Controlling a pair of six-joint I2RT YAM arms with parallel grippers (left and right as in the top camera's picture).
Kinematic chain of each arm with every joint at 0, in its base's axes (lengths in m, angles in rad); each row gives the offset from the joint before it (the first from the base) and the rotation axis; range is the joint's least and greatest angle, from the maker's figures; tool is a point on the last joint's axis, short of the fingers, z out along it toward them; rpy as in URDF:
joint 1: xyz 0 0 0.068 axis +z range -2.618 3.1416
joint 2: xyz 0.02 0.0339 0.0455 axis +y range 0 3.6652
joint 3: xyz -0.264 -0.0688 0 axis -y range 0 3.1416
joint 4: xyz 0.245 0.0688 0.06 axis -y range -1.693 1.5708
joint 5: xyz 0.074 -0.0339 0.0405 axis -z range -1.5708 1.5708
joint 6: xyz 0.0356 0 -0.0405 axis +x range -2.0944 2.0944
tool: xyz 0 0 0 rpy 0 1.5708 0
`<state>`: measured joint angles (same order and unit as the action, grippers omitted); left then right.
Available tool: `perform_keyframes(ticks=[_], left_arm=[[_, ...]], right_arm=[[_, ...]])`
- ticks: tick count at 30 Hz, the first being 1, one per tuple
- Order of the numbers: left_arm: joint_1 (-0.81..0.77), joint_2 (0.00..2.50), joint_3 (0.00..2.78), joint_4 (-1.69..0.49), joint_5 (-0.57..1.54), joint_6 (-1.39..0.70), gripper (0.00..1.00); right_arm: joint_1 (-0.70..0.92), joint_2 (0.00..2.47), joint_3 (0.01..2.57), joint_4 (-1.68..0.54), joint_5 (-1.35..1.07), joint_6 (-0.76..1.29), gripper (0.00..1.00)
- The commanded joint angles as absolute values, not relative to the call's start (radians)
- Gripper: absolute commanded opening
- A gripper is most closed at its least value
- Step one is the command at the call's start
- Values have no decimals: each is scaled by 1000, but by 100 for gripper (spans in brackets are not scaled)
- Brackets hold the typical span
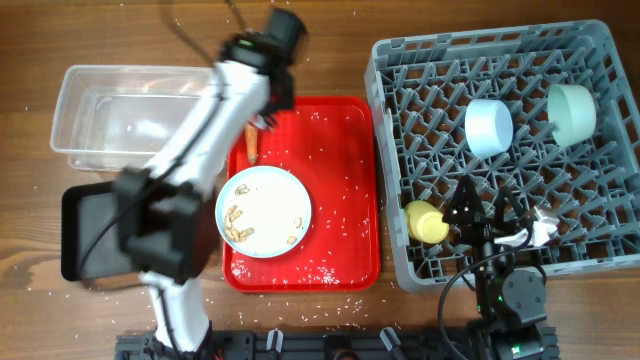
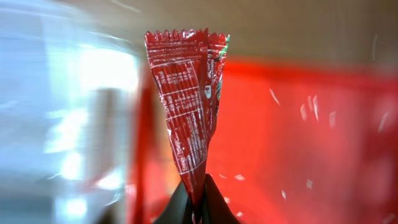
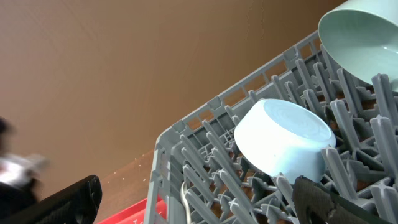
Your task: Sort waste into correct bins and load items into the dishwasher rack
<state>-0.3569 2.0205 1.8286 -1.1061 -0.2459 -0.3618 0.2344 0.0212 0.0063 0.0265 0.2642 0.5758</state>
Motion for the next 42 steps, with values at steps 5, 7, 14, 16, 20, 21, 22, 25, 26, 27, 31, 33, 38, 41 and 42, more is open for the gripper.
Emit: perform_keyframes(ticks=[5, 7, 14, 16, 20, 21, 22, 25, 26, 27, 31, 33, 38, 41, 42], left_arm=[[-78, 2023, 1850, -1067, -94, -418, 82], [-150, 1995, 1850, -1068, -94, -364, 78], [-338, 2154, 1703, -988, -339, -398, 63], [-326, 2195, 1703, -962, -342, -405, 59], [-320, 2247, 1703, -896, -300, -426, 42], [-323, 2247, 1704, -887, -266, -426, 35], [-326, 2230, 1715, -890, -219, -426, 30], [-322, 2101, 1763, -894, -166, -426, 24], [-316, 2052, 1773, -893, -179, -426, 24], [-307, 2004, 1776, -894, -205, -427, 24], [-190, 1859, 1775, -985, -303, -430, 20], [-101, 1887, 1763, -997, -238, -364, 32], [-101, 1887, 1766, -1085, 6, -241, 67], [-255, 1884, 1759, -1247, 48, -328, 75], [-326, 1884, 1732, -1270, -20, -385, 75]], right_arm=[[229, 19, 5, 30, 273, 583, 100], [229, 19, 5, 30, 273, 584, 100], [229, 19, 5, 30, 273, 583, 100], [229, 19, 6, 30, 273, 583, 100], [229, 19, 5, 30, 273, 583, 100], [229, 19, 5, 30, 273, 583, 100], [229, 19, 5, 30, 273, 583, 100], [229, 19, 5, 30, 273, 583, 100], [229, 19, 5, 30, 273, 583, 100], [229, 19, 5, 30, 273, 584, 100], [229, 19, 6, 30, 273, 583, 100], [229, 19, 5, 30, 273, 584, 100], [229, 23, 6, 30, 273, 583, 100], [229, 23, 5, 30, 273, 583, 100], [229, 23, 5, 30, 273, 584, 99]])
